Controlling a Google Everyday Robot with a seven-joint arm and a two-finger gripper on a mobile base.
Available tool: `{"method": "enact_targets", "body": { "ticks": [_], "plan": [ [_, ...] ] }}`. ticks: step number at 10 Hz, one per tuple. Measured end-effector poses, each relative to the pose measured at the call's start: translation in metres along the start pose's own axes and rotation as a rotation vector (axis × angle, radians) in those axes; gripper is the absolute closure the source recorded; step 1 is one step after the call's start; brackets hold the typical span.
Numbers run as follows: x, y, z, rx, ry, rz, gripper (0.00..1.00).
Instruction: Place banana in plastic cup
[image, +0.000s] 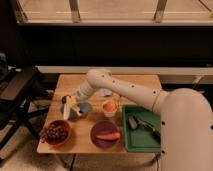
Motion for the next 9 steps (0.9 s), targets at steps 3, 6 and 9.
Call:
{"method": "enact_targets", "body": {
  "ticks": [3,6,9],
  "plan": [
    [-0.011,0.007,-0.008,0.004,-0.029,-0.026,0.20],
    [-0.030,0.012,-0.032,0.042,-0.060,-0.071,0.20],
    [-0.047,0.001,-0.072,0.099,-0.113,-0.078,0.20]
  ]
}}
